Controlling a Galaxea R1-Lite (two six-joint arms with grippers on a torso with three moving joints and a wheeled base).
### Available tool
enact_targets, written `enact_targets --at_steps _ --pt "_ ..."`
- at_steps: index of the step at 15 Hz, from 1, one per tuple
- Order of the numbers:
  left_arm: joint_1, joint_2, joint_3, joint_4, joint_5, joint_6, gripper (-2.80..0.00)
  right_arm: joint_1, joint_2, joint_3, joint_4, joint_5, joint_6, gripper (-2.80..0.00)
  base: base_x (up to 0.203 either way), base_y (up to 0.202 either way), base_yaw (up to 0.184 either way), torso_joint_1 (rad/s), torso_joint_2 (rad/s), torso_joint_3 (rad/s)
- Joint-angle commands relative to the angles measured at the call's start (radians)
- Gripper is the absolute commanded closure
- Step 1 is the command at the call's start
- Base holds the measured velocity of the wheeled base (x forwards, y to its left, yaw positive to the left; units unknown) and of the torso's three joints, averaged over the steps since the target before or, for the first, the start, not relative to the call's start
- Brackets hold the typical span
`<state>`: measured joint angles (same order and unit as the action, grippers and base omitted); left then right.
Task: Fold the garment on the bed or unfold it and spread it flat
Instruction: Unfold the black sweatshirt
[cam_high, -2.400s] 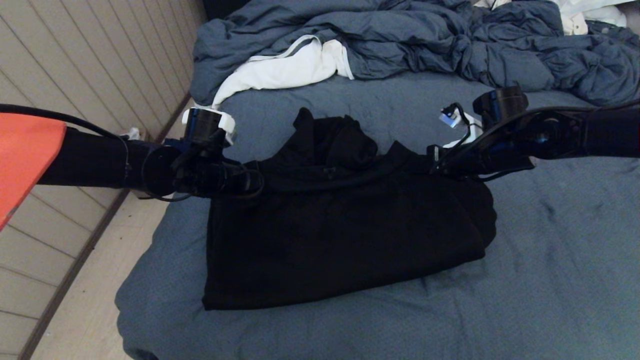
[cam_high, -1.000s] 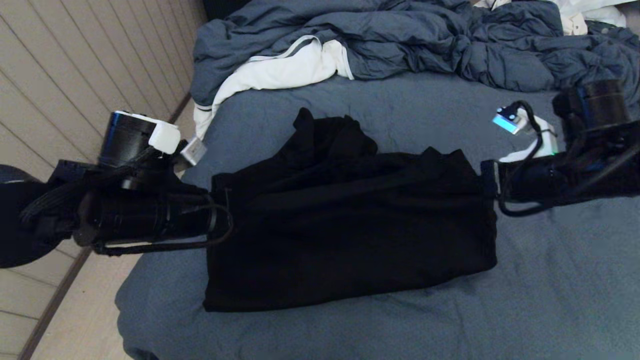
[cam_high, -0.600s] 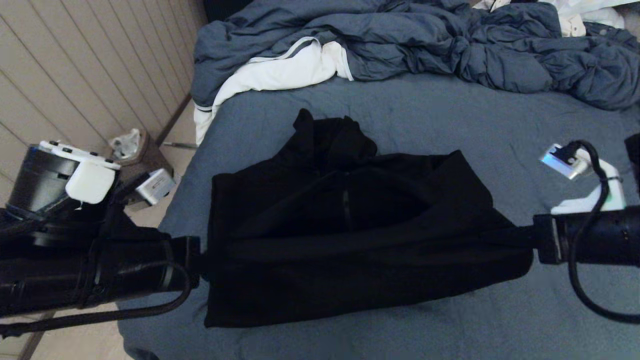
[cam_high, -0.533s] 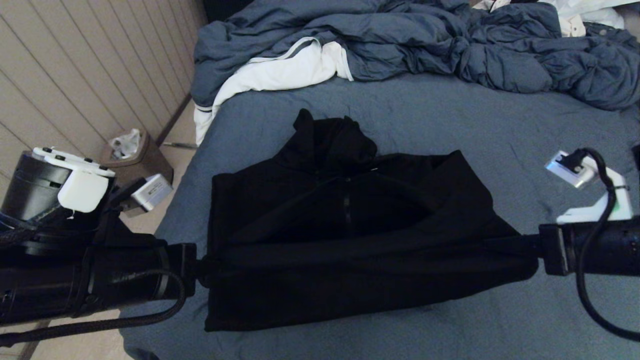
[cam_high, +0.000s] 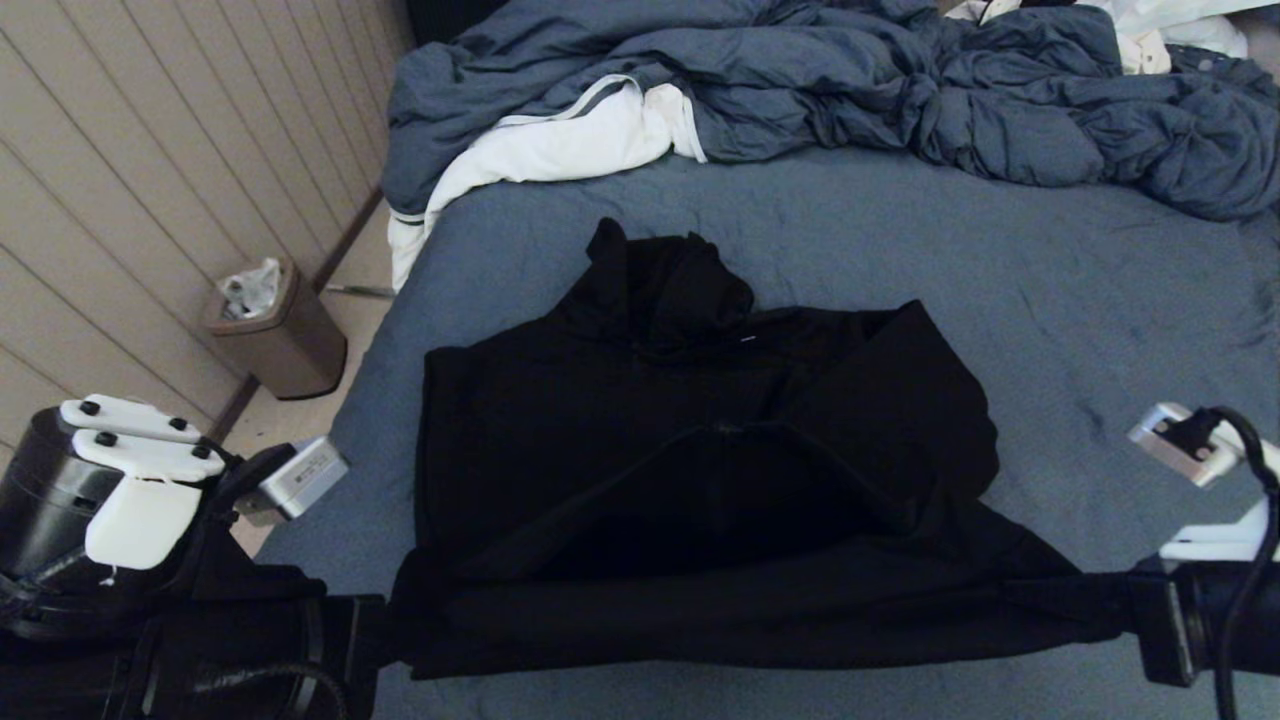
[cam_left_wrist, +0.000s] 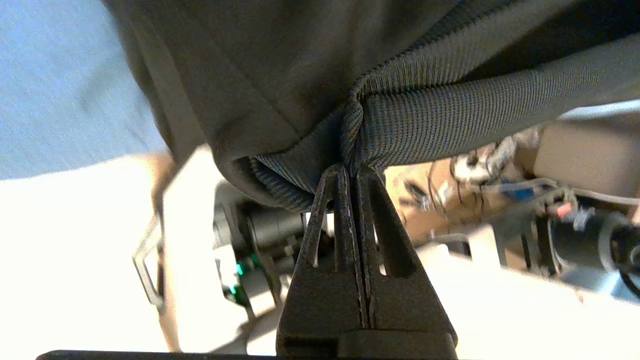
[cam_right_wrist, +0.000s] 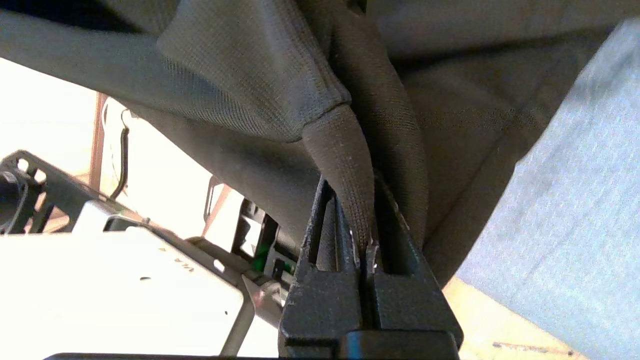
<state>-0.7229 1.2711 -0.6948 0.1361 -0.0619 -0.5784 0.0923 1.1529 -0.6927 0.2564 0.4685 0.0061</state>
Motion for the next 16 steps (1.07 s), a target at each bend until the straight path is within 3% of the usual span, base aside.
enact_targets --at_steps 1,3,4,11,16 --pt "-0.015 0.011 0.012 -0.001 -0.003 -0.009 0.00 0.000 -0.013 0.012 0.006 0.002 0.000 0.00 0.000 0.000 0.000 0.000 0.00 0.000" --pt "-0.016 0.008 0.014 0.000 -0.004 -0.012 0.00 -0.008 -0.027 0.019 0.006 0.002 0.001 0.00 0.000 0.000 0.000 0.000 0.00 0.000" --pt "-0.018 -0.001 0.015 0.000 -0.004 -0.012 -2.80 -0.007 -0.039 0.025 0.006 0.001 0.000 0.00 0.000 0.000 0.000 0.000 0.00 0.000" --pt "-0.024 -0.067 0.035 0.001 -0.003 -0.008 -2.80 -0.004 -0.109 0.122 0.023 0.001 -0.066 0.00 0.000 0.000 0.000 0.000 0.00 0.000" --pt "-0.023 0.006 -0.068 -0.028 0.001 -0.006 -2.80 -0.006 -0.119 0.239 0.014 -0.003 -0.112 0.00 0.000 0.000 0.000 0.000 0.00 0.000"
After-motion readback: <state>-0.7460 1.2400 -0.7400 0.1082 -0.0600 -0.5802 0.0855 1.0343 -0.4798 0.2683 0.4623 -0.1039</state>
